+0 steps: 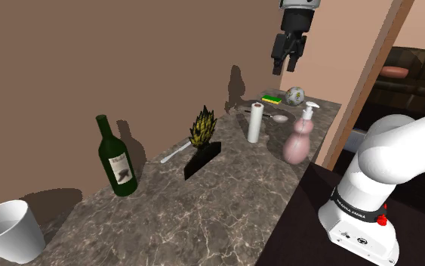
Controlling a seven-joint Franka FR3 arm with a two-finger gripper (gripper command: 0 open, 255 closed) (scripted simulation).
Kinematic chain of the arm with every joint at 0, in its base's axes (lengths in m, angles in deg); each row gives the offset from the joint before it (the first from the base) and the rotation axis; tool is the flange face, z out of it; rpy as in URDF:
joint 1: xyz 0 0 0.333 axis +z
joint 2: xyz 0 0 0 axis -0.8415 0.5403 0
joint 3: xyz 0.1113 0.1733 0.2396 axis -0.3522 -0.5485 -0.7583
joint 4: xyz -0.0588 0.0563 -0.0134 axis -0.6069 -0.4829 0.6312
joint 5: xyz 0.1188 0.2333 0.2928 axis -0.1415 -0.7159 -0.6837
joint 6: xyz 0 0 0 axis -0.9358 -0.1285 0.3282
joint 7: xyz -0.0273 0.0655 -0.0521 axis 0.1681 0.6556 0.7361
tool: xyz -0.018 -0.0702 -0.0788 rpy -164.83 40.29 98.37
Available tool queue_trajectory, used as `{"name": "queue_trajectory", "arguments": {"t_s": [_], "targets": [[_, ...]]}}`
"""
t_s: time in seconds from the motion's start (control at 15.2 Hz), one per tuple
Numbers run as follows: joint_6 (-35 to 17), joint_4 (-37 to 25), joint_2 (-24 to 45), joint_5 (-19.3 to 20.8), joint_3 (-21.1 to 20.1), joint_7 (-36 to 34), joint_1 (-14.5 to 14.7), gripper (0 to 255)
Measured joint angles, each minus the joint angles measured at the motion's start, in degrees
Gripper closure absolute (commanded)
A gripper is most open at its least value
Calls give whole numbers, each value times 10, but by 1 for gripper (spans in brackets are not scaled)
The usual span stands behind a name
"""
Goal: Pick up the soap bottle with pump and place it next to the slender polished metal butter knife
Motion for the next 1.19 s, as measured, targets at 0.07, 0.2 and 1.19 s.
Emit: {"name": "queue_trajectory", "arguments": {"t_s": [0.07, 0.2, 1.19], "targets": [[0, 0, 0, 0, 0, 0, 0, 0], [-6, 17, -10, 10, 13, 17, -4, 0], [-114, 156, -38, 156, 195, 228, -67, 0]]}}
